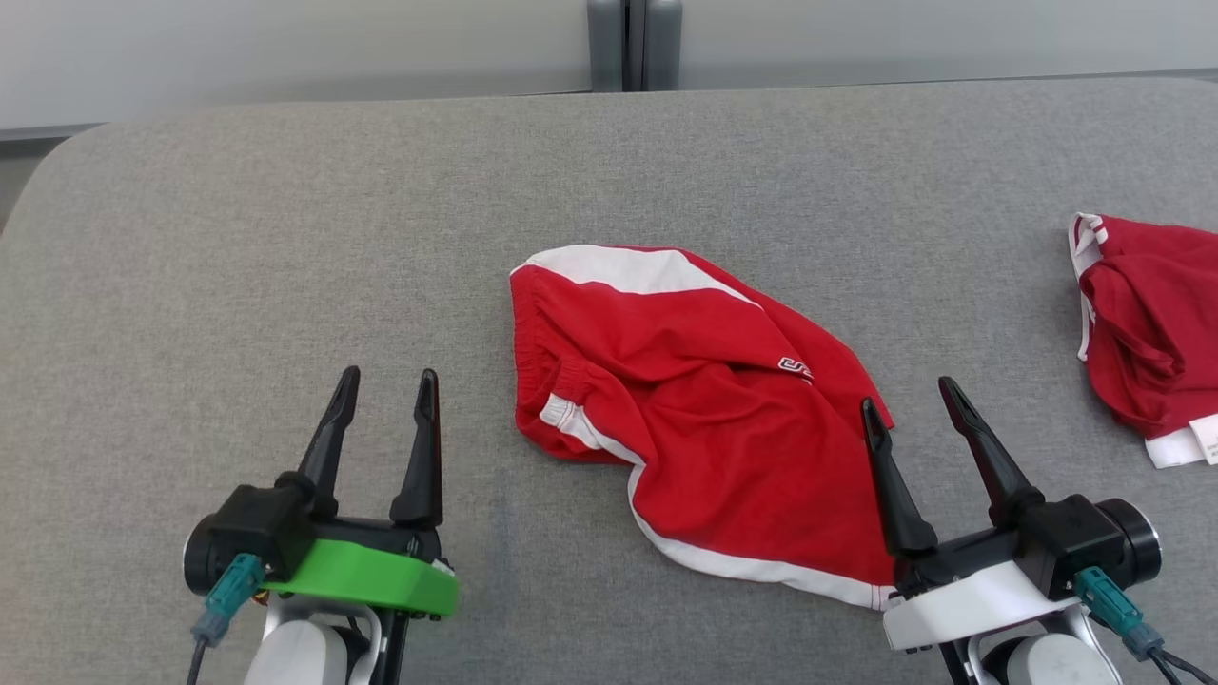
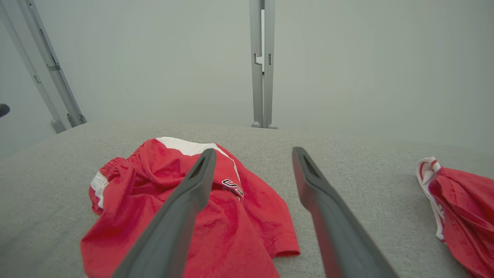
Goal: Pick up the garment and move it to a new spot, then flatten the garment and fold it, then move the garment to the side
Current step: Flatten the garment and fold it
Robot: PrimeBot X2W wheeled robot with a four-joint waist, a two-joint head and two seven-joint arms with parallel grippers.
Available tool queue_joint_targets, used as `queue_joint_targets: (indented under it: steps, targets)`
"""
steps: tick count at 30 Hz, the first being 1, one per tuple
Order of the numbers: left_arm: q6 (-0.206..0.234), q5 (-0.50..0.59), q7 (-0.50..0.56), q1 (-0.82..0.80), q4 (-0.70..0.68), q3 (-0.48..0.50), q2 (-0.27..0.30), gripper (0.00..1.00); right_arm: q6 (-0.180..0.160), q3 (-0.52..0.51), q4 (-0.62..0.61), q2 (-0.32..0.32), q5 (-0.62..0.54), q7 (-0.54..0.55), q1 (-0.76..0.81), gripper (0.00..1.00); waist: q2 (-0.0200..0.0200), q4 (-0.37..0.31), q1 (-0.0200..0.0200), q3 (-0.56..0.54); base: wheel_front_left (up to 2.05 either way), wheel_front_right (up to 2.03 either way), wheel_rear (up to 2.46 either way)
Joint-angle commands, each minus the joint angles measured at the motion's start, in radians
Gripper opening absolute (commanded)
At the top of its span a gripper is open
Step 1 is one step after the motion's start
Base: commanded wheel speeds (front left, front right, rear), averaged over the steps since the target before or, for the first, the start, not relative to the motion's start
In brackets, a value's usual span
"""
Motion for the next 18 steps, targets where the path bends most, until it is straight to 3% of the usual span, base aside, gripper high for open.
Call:
queue_joint_targets:
  steps: [1, 5, 12, 18]
  targets:
    - [-0.006, 0.013, 0.0, -0.011, 0.017, -0.006, 0.002, 1.0, -0.002, -0.005, -0.001, 0.0, 0.003, -0.003, -0.007, 1.0, 0.0, -0.007, 0.0, -0.001, 0.0, 0.0, 0.0]
    - [-0.007, -0.001, 0.0, -0.041, 0.082, -0.107, 0.033, 1.0, -0.002, -0.01, 0.01, 0.001, 0.002, -0.003, -0.017, 1.0, 0.0, -0.023, 0.0, -0.001, 0.0, 0.0, 0.0]
    - [-0.006, -0.161, 0.001, -0.147, 0.2, -0.402, 0.186, 1.0, -0.002, -0.006, 0.027, 0.001, 0.013, -0.003, -0.025, 1.0, 0.0, -0.049, 0.0, 0.003, 0.0, 0.0, 0.0]
    - [-0.006, -0.246, 0.007, -0.236, 0.29, -0.51, 0.245, 1.0, -0.002, 0.004, 0.038, 0.002, 0.021, -0.003, -0.029, 1.0, 0.0, -0.072, 0.0, 0.008, 0.0, 0.0, 0.0]
